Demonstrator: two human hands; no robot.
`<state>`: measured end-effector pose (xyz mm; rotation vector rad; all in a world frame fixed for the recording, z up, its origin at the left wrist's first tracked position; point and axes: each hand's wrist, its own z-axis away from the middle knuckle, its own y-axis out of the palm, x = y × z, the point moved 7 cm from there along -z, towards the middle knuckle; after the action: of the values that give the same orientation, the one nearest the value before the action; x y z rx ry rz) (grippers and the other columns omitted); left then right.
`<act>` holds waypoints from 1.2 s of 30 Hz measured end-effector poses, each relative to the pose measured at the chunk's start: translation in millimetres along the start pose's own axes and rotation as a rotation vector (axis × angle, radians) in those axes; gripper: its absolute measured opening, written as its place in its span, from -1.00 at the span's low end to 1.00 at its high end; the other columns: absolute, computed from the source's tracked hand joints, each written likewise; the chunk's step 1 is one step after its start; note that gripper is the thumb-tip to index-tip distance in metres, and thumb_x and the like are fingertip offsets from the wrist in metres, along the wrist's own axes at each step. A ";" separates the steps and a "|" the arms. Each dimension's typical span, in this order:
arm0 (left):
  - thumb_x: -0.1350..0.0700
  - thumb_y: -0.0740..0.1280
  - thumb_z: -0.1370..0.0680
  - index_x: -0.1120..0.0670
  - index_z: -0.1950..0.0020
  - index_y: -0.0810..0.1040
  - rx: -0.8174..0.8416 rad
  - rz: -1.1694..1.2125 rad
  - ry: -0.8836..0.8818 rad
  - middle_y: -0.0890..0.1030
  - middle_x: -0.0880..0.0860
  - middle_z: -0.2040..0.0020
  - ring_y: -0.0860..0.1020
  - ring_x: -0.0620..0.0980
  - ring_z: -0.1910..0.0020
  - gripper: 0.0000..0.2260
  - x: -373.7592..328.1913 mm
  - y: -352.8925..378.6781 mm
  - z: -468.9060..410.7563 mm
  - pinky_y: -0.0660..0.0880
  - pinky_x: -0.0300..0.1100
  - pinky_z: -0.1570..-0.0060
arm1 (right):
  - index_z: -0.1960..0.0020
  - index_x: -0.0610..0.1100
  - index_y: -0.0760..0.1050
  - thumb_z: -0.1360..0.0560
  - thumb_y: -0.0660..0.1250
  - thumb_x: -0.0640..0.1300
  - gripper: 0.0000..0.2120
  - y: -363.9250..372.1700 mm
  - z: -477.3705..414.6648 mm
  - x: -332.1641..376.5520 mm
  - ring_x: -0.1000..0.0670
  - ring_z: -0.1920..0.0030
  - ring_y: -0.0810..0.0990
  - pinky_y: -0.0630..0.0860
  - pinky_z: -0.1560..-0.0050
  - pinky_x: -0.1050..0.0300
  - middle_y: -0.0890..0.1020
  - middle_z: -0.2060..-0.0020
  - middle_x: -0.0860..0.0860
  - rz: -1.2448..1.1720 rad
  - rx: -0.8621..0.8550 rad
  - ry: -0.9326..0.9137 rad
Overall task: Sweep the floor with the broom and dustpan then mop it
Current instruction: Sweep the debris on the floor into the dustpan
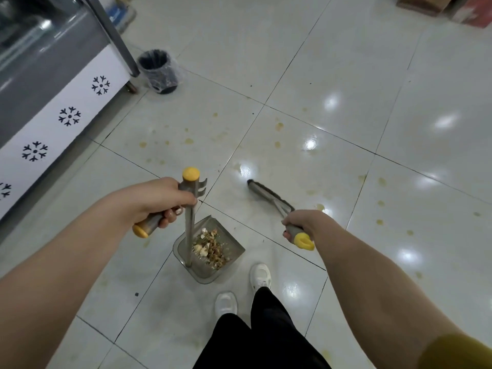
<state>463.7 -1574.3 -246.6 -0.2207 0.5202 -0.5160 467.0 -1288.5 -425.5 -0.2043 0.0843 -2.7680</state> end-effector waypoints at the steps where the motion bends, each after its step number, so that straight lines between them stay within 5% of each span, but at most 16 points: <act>1: 0.20 0.25 -0.55 0.18 0.19 0.38 -0.002 -0.005 0.004 0.33 -0.04 0.60 0.23 -0.15 0.67 -0.86 0.9 -1.3 0.1 0.25 -0.36 0.63 | -0.05 -0.27 0.29 -0.60 0.20 -0.20 -0.86 8.1 3.0 -5.1 -0.03 0.39 0.51 0.49 0.62 0.23 0.49 0.26 -0.16 0.014 0.016 0.013; 9: 0.21 0.23 -0.54 0.18 0.18 0.37 0.035 -0.082 0.042 0.34 -0.04 0.63 0.23 -0.14 0.69 -0.89 16.5 -5.0 3.8 0.25 -0.36 0.63 | 0.11 -0.22 0.34 -0.57 0.24 -0.17 -0.85 58.7 28.6 -49.2 0.01 0.55 0.49 0.44 0.60 0.31 0.46 0.29 -0.12 -0.008 0.151 0.090; 16: 0.23 0.23 -0.51 0.19 0.23 0.40 0.048 -0.121 0.093 0.34 -0.01 0.59 0.24 -0.14 0.67 -0.88 24.2 -12.6 3.2 0.24 -0.33 0.65 | 0.16 -0.21 0.32 -0.59 0.23 -0.09 -0.76 26.2 38.1 -50.2 0.04 0.70 0.44 0.38 0.65 0.35 0.47 0.62 -0.08 -0.120 0.069 0.038; 22: 0.23 0.23 -0.49 0.19 0.24 0.40 0.011 -0.135 0.122 0.32 -0.03 0.63 0.24 -0.12 0.69 -0.89 27.5 -20.7 -6.1 0.23 -0.35 0.63 | -0.03 -0.21 0.30 -0.59 0.23 -0.09 -0.81 33.2 12.1 -33.2 0.00 0.53 0.48 0.41 0.61 0.31 0.46 0.29 -0.14 -0.147 -0.062 -0.078; 27: 0.21 0.22 -0.47 0.14 0.35 0.33 0.000 -0.138 0.139 0.33 -0.05 0.65 0.25 -0.14 0.70 -0.81 23.4 -19.8 -14.9 0.24 -0.34 0.66 | -0.12 -0.23 0.27 -0.61 0.20 -0.13 -0.80 74.0 4.8 -38.3 -0.01 0.39 0.47 0.44 0.60 0.26 0.45 0.24 -0.12 0.021 -0.024 -0.005; 36: 0.22 0.21 -0.48 0.16 0.34 0.33 -0.003 -0.175 0.116 0.34 -0.04 0.66 0.26 -0.16 0.71 -0.81 20.6 -17.0 -8.5 0.26 -0.35 0.67 | 0.06 -0.19 0.31 -0.58 0.22 -0.16 -0.87 119.2 35.6 -75.2 0.02 0.67 0.48 0.44 0.58 0.31 0.46 0.31 -0.11 -0.033 0.142 0.049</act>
<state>467.6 -1600.2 -256.8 -0.2409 0.6181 -0.7012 583.8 -1373.8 -410.3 -0.1020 -0.1044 -2.7981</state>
